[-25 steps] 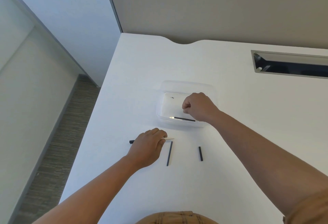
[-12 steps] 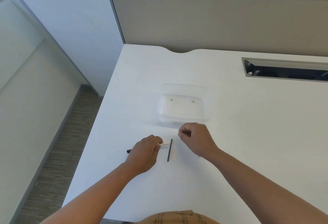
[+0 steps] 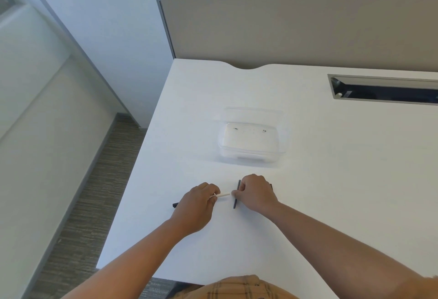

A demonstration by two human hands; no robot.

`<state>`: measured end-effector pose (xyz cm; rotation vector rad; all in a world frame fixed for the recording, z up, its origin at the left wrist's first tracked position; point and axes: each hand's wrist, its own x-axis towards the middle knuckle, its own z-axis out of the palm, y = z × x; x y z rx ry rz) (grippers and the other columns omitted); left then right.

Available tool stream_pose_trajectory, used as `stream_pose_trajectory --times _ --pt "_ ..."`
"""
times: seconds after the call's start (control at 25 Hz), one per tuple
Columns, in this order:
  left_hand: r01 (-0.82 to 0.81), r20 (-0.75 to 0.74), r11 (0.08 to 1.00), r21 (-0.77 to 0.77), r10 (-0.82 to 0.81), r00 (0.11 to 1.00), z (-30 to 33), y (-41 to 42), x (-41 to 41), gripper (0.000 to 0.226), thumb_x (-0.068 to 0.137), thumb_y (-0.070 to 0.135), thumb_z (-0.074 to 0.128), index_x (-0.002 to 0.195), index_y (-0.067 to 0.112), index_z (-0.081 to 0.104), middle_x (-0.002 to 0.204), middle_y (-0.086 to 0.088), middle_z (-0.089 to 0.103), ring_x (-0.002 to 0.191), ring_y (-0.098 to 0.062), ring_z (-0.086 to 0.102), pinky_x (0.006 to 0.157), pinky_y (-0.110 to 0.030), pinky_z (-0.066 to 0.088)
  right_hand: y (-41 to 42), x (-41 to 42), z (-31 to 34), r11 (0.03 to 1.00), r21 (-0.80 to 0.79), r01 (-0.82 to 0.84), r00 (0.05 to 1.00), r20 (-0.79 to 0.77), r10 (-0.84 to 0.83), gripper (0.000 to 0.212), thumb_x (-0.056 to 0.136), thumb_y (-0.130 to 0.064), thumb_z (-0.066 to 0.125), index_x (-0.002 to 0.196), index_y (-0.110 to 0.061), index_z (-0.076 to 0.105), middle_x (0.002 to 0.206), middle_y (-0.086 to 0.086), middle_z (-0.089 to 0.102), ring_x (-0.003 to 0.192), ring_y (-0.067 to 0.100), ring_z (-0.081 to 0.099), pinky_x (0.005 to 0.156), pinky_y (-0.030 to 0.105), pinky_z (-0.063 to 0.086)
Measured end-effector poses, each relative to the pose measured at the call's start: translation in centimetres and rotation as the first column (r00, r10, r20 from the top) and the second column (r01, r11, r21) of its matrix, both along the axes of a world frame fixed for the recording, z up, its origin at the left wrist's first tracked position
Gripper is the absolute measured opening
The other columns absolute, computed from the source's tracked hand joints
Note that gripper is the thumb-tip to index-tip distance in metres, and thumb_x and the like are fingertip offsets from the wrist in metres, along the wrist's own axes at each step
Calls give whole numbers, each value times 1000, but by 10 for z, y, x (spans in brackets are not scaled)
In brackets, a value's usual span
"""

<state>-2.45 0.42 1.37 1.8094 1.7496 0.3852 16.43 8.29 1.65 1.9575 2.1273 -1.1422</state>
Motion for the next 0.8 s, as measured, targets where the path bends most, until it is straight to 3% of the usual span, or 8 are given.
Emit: stream_pose_trajectory --times 0.08,0.16,0.24,0.28,0.36,0.48,0.6,0.8 --pt "-2 7 1000 6 2 1000 0 -2 -1 16 101 19 48 109 25 60 96 10 58 88 -15 55 77 -35 48 -3 5 0 999 -32 -20 1000 2 20 14 73 -24 65 69 -11 67 69 5 74 69 25 70 69 33 55" --pt "-4 16 1000 13 4 1000 1 -2 0 16 101 19 48 108 26 60 96 11 57 88 -14 54 76 -34 48 -5 14 1 998 -59 3 998 -65 -7 11 72 -20 65 65 -12 65 66 7 74 57 20 66 58 30 52" --pt "-7 35 1000 23 7 999 2 -1 2 15 101 18 49 108 26 60 94 12 57 87 -13 54 74 -32 46 -6 21 4 991 -82 103 967 -225 -119 13 73 -20 70 63 -15 65 61 -1 69 50 10 57 50 22 44" --pt "-15 51 1000 27 14 999 3 -1 3 15 100 18 50 107 26 60 94 12 57 86 -12 54 73 -30 45 -7 24 7 977 -113 180 919 -334 -208 13 75 -20 72 64 -15 66 60 -4 67 51 8 55 50 21 43" --pt "-47 101 999 25 44 994 5 1 5 14 100 18 51 106 28 60 95 12 59 86 -8 55 73 -27 45 -6 29 15 915 -251 316 725 -559 -403 15 80 -15 72 67 -14 66 65 0 70 59 12 60 55 21 48" --pt "-108 193 994 3 105 976 9 5 10 15 100 18 53 103 32 59 94 15 60 87 -1 54 72 -17 42 -6 32 26 828 -400 392 457 -697 -553 14 86 -7 70 72 -10 67 74 9 73 64 17 65 59 23 52" --pt "-150 260 989 -13 148 954 13 9 16 17 99 18 54 100 34 60 95 16 61 90 3 53 71 -7 39 -5 35 32 778 -451 437 339 -719 -607 4 87 -6 70 84 -4 68 76 8 74 66 16 66 66 27 55" --pt "-191 337 980 -50 197 921 18 15 22 17 98 23 56 97 39 61 93 19 63 88 -3 55 67 -9 39 -5 39 34 754 -494 432 277 -724 -632 5 87 -10 72 83 -8 69 81 9 75 71 17 69 71 29 56"
